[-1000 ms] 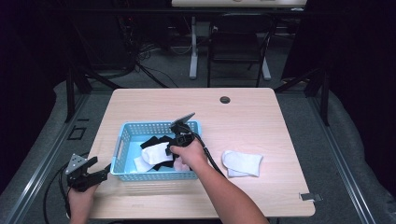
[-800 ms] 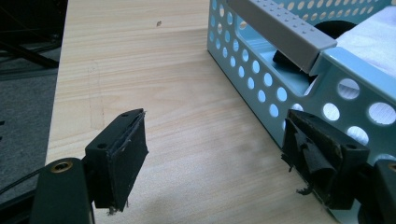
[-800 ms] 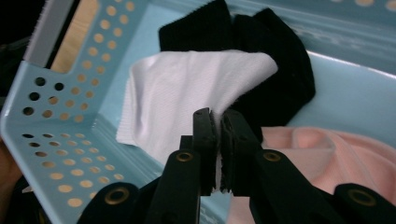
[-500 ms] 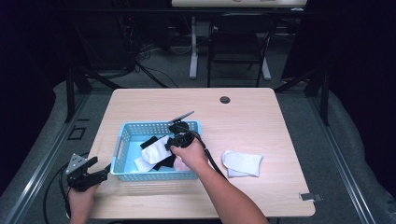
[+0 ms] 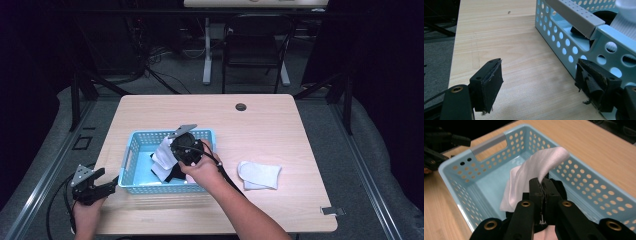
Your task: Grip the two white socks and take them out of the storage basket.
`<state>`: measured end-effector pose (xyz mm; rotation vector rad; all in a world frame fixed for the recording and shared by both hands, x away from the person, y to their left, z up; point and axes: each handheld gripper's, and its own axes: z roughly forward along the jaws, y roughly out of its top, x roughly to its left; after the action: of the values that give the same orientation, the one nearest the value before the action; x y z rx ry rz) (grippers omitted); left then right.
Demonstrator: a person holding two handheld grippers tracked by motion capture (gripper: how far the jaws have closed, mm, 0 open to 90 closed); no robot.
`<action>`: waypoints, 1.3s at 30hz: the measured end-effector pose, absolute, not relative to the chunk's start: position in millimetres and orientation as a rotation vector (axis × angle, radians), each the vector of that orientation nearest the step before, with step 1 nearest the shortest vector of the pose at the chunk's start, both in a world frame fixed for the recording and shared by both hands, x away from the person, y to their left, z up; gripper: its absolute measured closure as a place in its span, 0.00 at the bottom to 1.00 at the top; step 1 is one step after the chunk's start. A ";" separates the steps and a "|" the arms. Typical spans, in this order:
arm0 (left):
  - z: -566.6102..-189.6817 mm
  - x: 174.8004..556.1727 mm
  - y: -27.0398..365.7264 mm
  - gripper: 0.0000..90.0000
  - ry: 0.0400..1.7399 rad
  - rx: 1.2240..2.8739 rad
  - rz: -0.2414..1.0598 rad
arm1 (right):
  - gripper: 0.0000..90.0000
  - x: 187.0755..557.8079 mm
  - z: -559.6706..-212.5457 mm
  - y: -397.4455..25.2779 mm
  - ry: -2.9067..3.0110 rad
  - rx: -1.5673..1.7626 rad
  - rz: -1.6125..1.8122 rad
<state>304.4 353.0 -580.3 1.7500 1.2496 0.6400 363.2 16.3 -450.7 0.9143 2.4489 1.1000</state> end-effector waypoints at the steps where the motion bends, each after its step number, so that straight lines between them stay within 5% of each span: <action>1: -580.3 304.4 353.0 0.24 1.250 1.750 0.640 | 0.98 361.9 -448.1 15.0 2.439 0.911 1.107; 39: -580.3 303.7 352.0 0.24 1.254 1.765 0.641 | 0.98 285.7 -399.4 -90.4 2.011 0.809 1.410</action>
<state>303.7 352.0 -580.3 1.7646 1.2535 0.6408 285.7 -90.4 -399.4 0.8095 2.0112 1.4095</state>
